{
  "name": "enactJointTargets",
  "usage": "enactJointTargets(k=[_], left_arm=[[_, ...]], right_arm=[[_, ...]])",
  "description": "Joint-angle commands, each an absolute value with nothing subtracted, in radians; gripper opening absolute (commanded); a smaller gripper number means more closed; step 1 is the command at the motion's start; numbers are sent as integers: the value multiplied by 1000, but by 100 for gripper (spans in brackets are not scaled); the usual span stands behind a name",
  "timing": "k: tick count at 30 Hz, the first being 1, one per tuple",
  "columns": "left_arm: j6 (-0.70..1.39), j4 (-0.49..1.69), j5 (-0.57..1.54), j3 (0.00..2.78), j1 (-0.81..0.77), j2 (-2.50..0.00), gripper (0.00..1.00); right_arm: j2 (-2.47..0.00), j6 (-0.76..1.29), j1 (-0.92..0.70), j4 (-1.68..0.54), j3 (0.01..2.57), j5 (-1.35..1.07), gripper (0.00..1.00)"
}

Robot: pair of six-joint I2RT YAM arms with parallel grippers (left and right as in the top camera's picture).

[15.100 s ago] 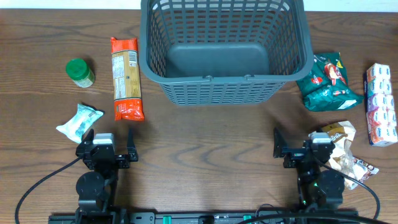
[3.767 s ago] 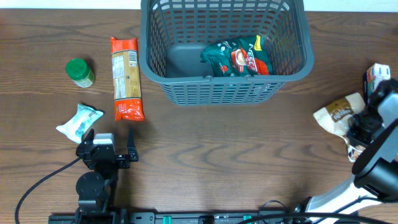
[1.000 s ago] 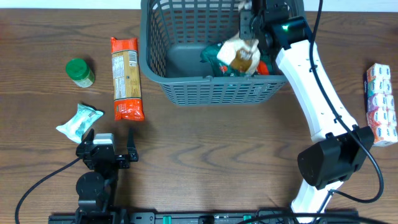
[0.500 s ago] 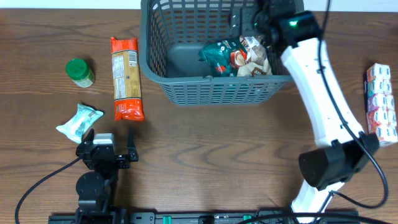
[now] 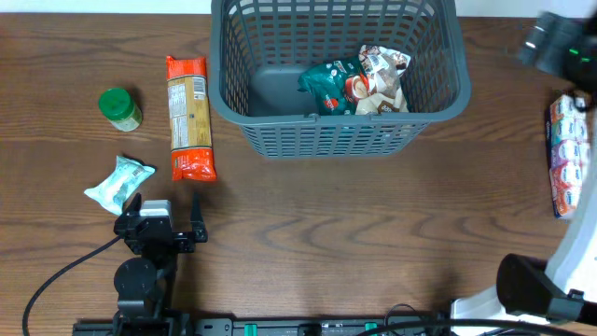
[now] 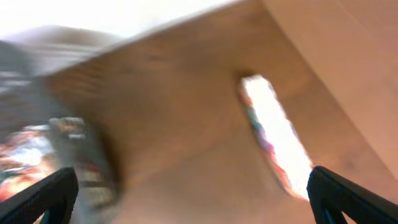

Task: Pack container
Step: 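Carry the snack pouch into the basket and open the right gripper, then reach the right gripper to the white multi-pack and grasp it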

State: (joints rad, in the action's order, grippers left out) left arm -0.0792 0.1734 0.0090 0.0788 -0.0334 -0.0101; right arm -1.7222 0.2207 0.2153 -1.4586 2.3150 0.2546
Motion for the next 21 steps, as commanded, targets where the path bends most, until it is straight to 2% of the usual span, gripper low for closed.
enactJointTargets(k=[1, 6, 21], left_arm=[[-86, 183, 15, 54, -28, -4, 99], [-86, 183, 15, 54, -28, -4, 98], [-86, 183, 15, 54, -28, -4, 99]], right_arm=[[-1728, 138, 317, -1499, 2315, 265, 99], [-1737, -43, 420, -1504, 2278, 262, 99], [-1902, -169, 585, -1348, 1941, 123, 99]])
